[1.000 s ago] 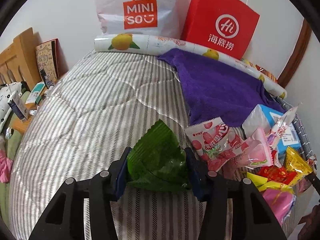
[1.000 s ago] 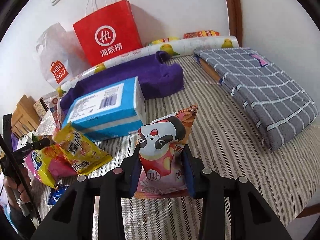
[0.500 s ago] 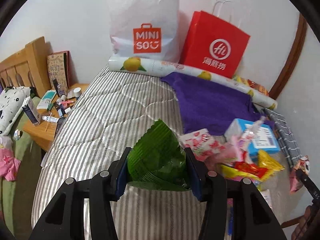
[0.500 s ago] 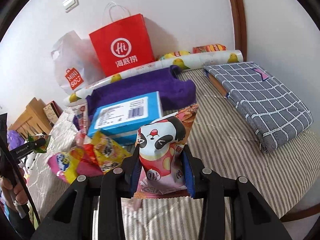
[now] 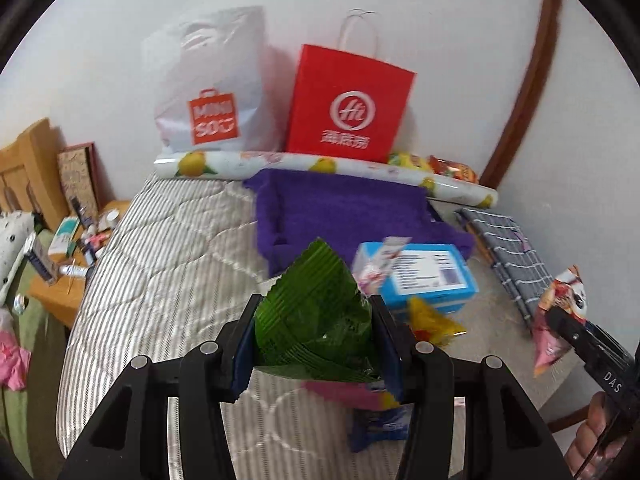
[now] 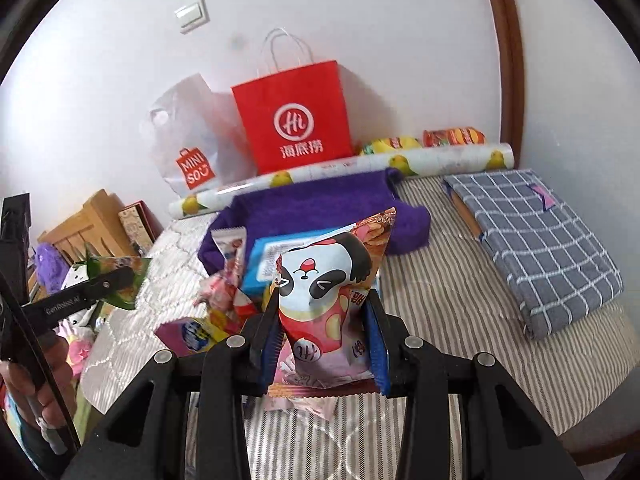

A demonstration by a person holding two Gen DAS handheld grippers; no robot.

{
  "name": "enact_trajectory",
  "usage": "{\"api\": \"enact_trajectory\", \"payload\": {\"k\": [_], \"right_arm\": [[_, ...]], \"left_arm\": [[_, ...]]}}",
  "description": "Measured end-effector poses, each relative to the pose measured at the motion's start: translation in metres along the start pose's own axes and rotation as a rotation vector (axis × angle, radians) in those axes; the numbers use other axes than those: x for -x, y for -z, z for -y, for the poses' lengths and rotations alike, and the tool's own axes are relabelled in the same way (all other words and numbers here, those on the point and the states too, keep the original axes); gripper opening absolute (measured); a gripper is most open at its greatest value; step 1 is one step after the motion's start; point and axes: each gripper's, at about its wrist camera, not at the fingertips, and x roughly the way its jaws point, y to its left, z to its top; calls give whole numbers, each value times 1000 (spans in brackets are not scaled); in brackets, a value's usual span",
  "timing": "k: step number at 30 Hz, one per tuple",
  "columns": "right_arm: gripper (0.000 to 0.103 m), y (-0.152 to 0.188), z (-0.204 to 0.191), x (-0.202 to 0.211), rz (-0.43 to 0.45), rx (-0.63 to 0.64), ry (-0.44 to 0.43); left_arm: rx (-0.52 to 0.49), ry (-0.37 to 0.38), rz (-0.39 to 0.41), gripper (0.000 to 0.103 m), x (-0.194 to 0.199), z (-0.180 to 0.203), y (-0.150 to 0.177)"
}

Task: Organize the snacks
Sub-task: 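Carry the green packet and panda bag over the purple towel with both grippers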

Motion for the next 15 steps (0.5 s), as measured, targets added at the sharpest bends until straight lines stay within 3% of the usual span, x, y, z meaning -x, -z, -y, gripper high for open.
{"api": "enact_trajectory", "payload": {"k": [6,15], "right_arm": [[38,-20,-9,4,6,37,-14],[37,-51,-16,-5,13,67,-30]], "left_arm": [[-25,56,1,49,3,30,-19],[-71,76,2,49,-8,64,-50]]}}
